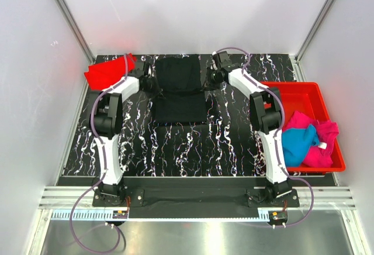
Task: Fold and stack the t-shirts
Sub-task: Fold the tshirt
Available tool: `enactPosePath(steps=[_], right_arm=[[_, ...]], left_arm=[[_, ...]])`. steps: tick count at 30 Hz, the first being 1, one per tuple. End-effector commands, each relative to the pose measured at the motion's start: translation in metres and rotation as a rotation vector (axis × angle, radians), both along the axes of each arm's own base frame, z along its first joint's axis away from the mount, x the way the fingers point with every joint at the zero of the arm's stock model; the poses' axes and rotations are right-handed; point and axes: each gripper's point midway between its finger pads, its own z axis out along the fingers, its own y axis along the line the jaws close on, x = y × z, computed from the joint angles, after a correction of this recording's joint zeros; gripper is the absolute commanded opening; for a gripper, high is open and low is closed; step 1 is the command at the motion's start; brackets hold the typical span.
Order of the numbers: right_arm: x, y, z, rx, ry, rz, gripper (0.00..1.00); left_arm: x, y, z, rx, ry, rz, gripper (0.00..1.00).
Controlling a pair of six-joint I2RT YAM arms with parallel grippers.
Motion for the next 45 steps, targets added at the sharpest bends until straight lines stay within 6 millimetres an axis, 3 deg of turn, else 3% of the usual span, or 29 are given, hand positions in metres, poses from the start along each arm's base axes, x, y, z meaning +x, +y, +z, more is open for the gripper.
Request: enactPosePath(steps=[1,2,3,5,8,12,14,18,24,28,33,38,42,45], right_arm=[[0.027,0.012,0.014,0.021,-0.072,-0.010,0.07],[0.030,0.012,0.010,0.017,-0.070,-0.009,0.07],[0.039,0.015,0.024,0.020,-0.105,-0.010,0.07],[0.042,0.013,0.031,0.005,-0.114,-0.009,0.09],[0.043,0.011,0.058,0.007,-0.170,-0.005,0.16],[0.032,0.000,0.046,-0.020,-0.165,0.005,0.27],[0.030,-0.004,0.038,-0.019,-0.147,0.021,0.31],[0.023,-0.002,0.030,0.009,-0.119,0.083,0.36],[0.017,0.001,0.026,0.020,-0.112,0.144,0.40],[0.016,-0.001,0.020,0.012,-0.105,0.149,0.41],[0.027,-0.002,0.016,0.008,-0.126,0.138,0.41],[0.041,0.000,0.006,0.001,-0.148,0.134,0.40],[0.049,0.003,0.000,0.000,-0.147,0.128,0.40],[0.054,0.005,-0.001,0.012,-0.155,0.116,0.40]], left_arm=[[0.046,0.004,0.031,0.012,-0.132,0.054,0.04],[0.058,0.006,0.038,0.015,-0.161,0.066,0.04],[0.065,0.013,0.040,0.022,-0.166,0.088,0.04],[0.079,0.022,0.049,0.012,-0.182,0.131,0.04],[0.084,0.049,0.044,0.031,-0.159,0.210,0.04],[0.075,0.067,0.048,0.052,-0.171,0.227,0.11],[0.070,0.059,0.062,0.017,-0.215,0.166,0.21],[0.060,0.040,0.063,-0.050,-0.267,0.022,0.34],[0.050,0.030,0.056,-0.095,-0.283,-0.045,0.47],[0.051,0.029,0.045,-0.105,-0.260,-0.044,0.48],[0.055,0.051,0.028,-0.020,-0.186,0.058,0.40],[0.058,0.089,0.016,0.116,-0.128,0.187,0.41],[0.061,0.093,0.036,0.124,-0.197,0.167,0.43],[0.064,0.074,0.073,0.066,-0.323,0.082,0.45]])
